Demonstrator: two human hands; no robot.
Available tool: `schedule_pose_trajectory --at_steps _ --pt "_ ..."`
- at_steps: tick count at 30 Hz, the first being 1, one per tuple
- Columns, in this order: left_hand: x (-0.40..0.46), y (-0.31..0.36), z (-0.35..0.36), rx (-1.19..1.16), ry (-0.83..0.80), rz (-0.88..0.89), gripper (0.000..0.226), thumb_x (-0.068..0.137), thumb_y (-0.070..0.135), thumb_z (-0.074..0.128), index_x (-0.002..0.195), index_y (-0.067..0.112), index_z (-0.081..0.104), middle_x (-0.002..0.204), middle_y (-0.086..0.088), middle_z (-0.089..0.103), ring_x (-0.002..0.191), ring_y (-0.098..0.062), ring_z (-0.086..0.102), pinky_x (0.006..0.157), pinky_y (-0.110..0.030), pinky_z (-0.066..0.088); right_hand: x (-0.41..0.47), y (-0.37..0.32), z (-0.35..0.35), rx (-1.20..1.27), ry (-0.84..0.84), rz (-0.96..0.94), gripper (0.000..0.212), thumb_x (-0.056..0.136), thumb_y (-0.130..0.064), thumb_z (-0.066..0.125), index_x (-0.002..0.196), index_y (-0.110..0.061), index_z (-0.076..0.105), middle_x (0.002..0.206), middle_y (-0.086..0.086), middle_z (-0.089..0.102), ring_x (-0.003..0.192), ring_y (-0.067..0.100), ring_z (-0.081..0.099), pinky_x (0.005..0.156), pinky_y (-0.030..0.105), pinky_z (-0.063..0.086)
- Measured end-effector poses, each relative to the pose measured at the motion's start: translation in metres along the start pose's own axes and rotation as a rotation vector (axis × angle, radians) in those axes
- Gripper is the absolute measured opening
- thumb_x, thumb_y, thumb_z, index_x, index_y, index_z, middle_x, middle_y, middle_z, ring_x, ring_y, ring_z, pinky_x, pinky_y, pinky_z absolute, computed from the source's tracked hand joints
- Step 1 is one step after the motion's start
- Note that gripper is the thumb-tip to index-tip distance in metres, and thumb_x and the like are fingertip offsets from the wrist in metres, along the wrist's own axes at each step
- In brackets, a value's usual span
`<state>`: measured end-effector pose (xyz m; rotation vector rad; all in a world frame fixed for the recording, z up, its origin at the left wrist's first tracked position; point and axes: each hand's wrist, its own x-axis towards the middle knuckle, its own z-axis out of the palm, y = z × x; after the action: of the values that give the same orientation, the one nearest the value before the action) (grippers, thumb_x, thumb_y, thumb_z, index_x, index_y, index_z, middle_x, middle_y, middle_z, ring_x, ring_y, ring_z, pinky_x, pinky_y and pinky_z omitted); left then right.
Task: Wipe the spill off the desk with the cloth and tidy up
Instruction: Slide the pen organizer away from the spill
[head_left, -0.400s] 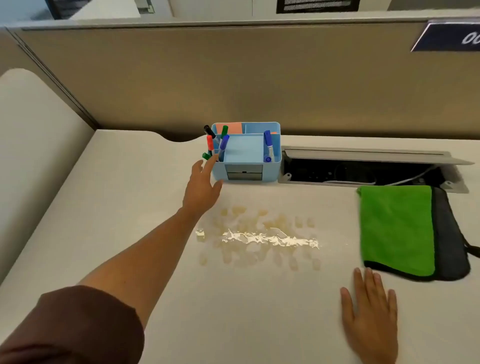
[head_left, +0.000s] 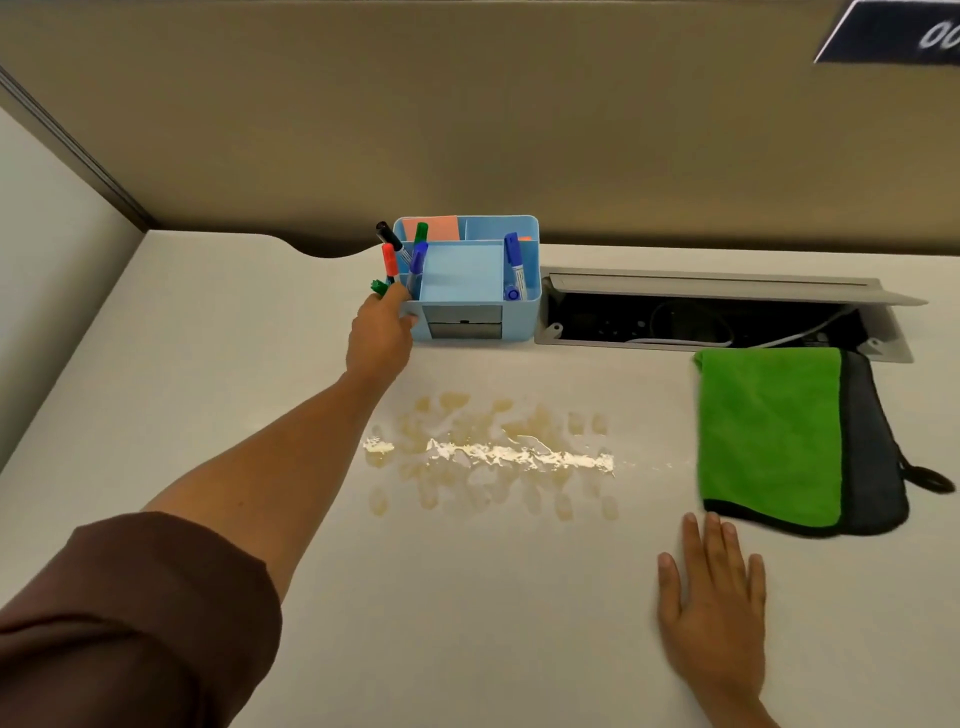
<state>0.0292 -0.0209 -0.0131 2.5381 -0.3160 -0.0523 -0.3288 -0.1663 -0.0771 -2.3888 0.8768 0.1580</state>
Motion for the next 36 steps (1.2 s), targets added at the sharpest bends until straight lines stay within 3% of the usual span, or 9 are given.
schedule_pose_trajectory --at_steps 2,4,6,13,18,22,24,28,36 --pt "-0.003 -0.001 0.003 -0.027 0.036 -0.012 0.019 0.098 0.013 0.052 0.117 0.012 0.053 0.125 -0.014 0.059 0.099 -0.022 0.054 0.08 -0.029 0.048 0.002 0.049 -0.034 -0.294 0.357 0.016 0.064 0.094 -0.045 0.025 0.148 -0.012 0.038 0.155 0.013 0.036 0.144 0.028 0.031 0.119 0.052 0.016" --pt "-0.008 -0.002 0.003 -0.073 0.074 -0.042 0.013 0.099 0.013 0.05 0.112 0.012 0.053 0.121 -0.014 0.06 0.096 -0.018 0.051 0.078 -0.026 0.044 0.009 0.057 -0.038 -0.229 0.264 0.032 0.064 0.094 -0.045 0.026 0.147 -0.012 0.039 0.154 0.013 0.037 0.144 0.028 0.031 0.12 0.052 0.016" --pt "-0.014 -0.006 0.0 -0.117 0.111 -0.062 0.012 0.099 0.01 0.049 0.109 0.01 0.054 0.119 -0.015 0.061 0.097 -0.019 0.053 0.078 -0.028 0.047 0.001 0.05 -0.02 -0.233 0.307 -0.047 0.064 0.094 -0.045 0.026 0.147 -0.012 0.039 0.154 0.012 0.037 0.144 0.028 0.031 0.119 0.052 0.016" --pt "-0.035 -0.054 -0.04 -0.221 0.242 -0.163 0.015 0.095 0.006 0.056 0.109 0.008 0.059 0.12 -0.015 0.064 0.099 -0.021 0.057 0.081 -0.026 0.046 0.007 0.063 -0.021 -0.249 0.307 -0.038 0.064 0.094 -0.046 0.026 0.147 -0.013 0.039 0.155 0.012 0.037 0.144 0.028 0.03 0.12 0.051 0.015" --pt "-0.046 -0.106 -0.079 -0.194 0.358 -0.3 0.019 0.093 0.008 0.059 0.112 0.006 0.06 0.117 -0.019 0.063 0.101 -0.03 0.061 0.085 -0.037 0.052 0.009 0.068 -0.018 -0.257 0.313 -0.032 0.064 0.094 -0.048 0.025 0.149 -0.015 0.036 0.156 0.01 0.035 0.146 0.026 0.027 0.121 0.049 0.011" --pt "-0.053 -0.145 -0.104 -0.209 0.471 -0.391 0.026 0.091 0.012 0.061 0.117 0.007 0.062 0.118 -0.018 0.064 0.105 -0.03 0.062 0.083 -0.026 0.047 0.01 0.068 -0.018 -0.244 0.304 -0.033 0.064 0.095 -0.048 0.026 0.149 -0.016 0.035 0.156 0.009 0.035 0.146 0.025 0.026 0.121 0.047 0.01" --pt "-0.052 -0.16 -0.115 -0.211 0.513 -0.458 0.03 0.092 0.015 0.061 0.122 0.008 0.061 0.124 -0.017 0.062 0.109 -0.03 0.061 0.089 -0.027 0.048 0.01 0.07 -0.017 -0.249 0.305 -0.032 0.064 0.095 -0.049 0.025 0.149 -0.017 0.034 0.157 0.008 0.034 0.146 0.024 0.024 0.121 0.045 0.008" --pt "-0.044 -0.176 -0.132 -0.209 0.557 -0.574 0.033 0.094 0.019 0.062 0.125 0.009 0.061 0.13 -0.014 0.058 0.114 -0.031 0.058 0.099 -0.036 0.047 0.011 0.073 -0.015 -0.251 0.32 -0.025 0.063 0.094 -0.05 0.026 0.149 -0.019 0.034 0.156 0.008 0.035 0.146 0.024 0.026 0.12 0.046 0.01" --pt "-0.033 -0.182 -0.136 -0.228 0.566 -0.597 0.031 0.094 0.019 0.061 0.123 0.007 0.062 0.127 -0.011 0.061 0.113 -0.029 0.059 0.099 -0.033 0.047 0.014 0.077 -0.01 -0.263 0.349 -0.016 0.062 0.093 -0.049 0.029 0.148 -0.02 0.037 0.154 0.009 0.039 0.144 0.025 0.03 0.119 0.046 0.012"
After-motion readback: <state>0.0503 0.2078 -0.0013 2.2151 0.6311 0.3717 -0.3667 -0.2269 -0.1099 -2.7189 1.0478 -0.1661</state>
